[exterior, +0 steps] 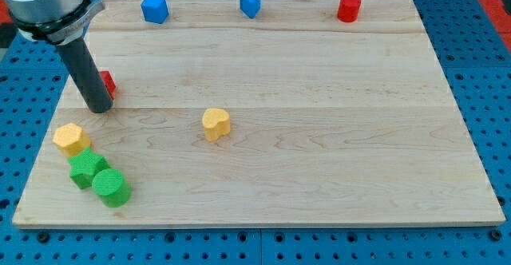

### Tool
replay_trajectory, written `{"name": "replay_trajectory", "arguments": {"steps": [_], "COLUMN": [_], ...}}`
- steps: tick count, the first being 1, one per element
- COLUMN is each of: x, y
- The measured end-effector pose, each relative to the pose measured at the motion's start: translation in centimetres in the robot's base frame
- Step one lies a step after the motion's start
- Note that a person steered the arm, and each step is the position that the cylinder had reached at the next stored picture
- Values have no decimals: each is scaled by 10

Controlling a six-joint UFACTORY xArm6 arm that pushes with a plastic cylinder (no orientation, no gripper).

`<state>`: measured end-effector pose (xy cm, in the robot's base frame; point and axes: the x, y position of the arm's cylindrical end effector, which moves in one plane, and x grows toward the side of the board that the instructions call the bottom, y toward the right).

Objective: Slide the red star slightly right

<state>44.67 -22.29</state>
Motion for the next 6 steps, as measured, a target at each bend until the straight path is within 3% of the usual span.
{"name": "replay_trajectory", "arguments": {"steps": [2, 4, 6], "x": [19, -23, -38], "y": [-11, -71, -61]}}
